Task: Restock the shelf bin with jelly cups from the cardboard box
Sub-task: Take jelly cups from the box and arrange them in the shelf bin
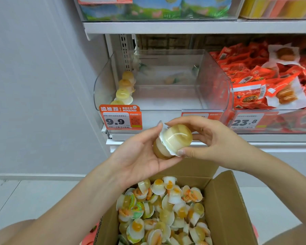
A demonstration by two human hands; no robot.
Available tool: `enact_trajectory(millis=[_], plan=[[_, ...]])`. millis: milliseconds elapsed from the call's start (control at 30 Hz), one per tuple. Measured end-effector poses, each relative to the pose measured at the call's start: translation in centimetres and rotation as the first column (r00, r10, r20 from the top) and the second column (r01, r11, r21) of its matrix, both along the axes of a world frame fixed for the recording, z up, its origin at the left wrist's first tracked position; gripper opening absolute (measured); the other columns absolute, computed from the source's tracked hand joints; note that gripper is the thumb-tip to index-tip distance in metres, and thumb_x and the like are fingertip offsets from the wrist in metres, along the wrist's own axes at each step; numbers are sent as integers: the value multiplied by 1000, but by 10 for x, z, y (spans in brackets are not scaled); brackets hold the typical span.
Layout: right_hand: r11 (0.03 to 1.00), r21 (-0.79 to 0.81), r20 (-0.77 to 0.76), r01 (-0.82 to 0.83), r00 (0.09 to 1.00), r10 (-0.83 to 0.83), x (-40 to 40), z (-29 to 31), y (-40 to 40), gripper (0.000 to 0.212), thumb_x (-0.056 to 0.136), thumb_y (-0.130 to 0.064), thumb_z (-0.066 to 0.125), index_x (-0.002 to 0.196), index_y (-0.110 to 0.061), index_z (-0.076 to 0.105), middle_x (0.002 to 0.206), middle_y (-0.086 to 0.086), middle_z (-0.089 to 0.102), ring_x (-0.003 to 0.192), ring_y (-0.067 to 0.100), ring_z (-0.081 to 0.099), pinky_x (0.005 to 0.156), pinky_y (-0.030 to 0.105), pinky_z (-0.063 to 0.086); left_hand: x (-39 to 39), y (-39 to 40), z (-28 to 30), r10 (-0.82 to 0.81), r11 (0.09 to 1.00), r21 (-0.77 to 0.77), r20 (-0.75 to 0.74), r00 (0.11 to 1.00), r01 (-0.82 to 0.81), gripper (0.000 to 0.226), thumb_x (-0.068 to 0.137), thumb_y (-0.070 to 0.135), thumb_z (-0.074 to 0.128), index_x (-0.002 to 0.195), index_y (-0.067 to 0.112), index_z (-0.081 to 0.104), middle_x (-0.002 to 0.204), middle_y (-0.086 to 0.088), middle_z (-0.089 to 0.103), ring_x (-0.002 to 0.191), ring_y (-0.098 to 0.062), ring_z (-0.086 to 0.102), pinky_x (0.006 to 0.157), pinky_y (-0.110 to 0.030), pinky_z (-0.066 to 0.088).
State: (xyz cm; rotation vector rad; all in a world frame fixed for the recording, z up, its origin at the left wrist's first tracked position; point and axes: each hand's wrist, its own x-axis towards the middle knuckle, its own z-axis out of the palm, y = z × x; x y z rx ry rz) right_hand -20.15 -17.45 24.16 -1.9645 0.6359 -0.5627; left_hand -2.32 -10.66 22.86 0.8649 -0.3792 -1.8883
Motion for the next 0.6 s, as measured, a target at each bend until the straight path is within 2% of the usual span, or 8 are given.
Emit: enact_trajectory(millis=[67, 133, 233, 300, 433, 533, 600], plan=[[1000, -6, 0, -6, 1000, 6, -1, 1, 1, 54, 76, -3, 76, 123, -25, 59, 115, -8, 63, 110, 9, 58, 96, 26, 48, 2, 0, 0, -20, 998, -52, -21, 1000, 19, 35, 80, 12, 63, 112, 0, 67, 125, -22, 61, 114, -34, 60, 90, -47, 52], [1000, -11, -3, -10, 1000, 10, -2, 2, 2, 56, 76, -9, 77, 125, -27, 58, 117, -8, 62, 112, 9, 57, 95, 26, 49, 3, 1, 0, -28, 997, -79, -27, 999, 26, 32, 72, 9, 70, 103, -1, 71, 122, -23, 62, 111, -35, 61, 85, -47, 55], [1000, -28, -28, -9, 1000, 8, -2, 2, 3, 64, 69, -25, 78, 128, -31, 54, 120, -12, 61, 114, 8, 56, 96, 27, 48, 1, 2, 0, -57, 995, -80, -22, 998, 55, 55, 53, 12, 90, 103, -2, 71, 121, -26, 61, 108, -37, 63, 75, -41, 59], [998, -58, -66, -4, 998, 0, -1, 1, 3, 67, 64, -32, 79, 127, -35, 55, 120, -17, 60, 115, 6, 55, 98, 29, 47, -1, 2, -2, -61, 996, -66, -13, 998, 60, 62, 42, 14, 94, 99, -1, 73, 116, -26, 64, 102, -36, 65, 71, -40, 59], [996, -83, -116, -6, 993, -4, -2, 2, 3, 73, 57, -35, 85, 123, -37, 54, 118, -23, 59, 114, 2, 55, 97, 25, 46, -3, 3, -3, -73, 997, -23, -88, 993, 71, 64, 40, 13, 94, 98, -5, 72, 117, -30, 61, 101, -43, 64, 70, -46, 59], [989, -149, -91, 25, 995, -39, 0, 2, 4, 66, 59, -31, 89, 117, -34, 59, 112, -22, 62, 108, 5, 58, 93, 29, 47, -3, 2, -4, -94, 995, -29, -94, 991, 92, 63, 41, 16, 94, 98, -1, 73, 115, -27, 63, 97, -39, 67, 63, -40, 60], [986, -157, -78, 50, 995, -63, 1, 5, 3, 61, 58, -34, 86, 113, -35, 62, 109, -21, 65, 105, 5, 60, 91, 30, 47, -2, 2, -2, -105, 994, -25, -114, 988, 103, 66, 50, 25, 92, 108, 0, 69, 118, -26, 62, 98, -37, 66, 70, -41, 60]])
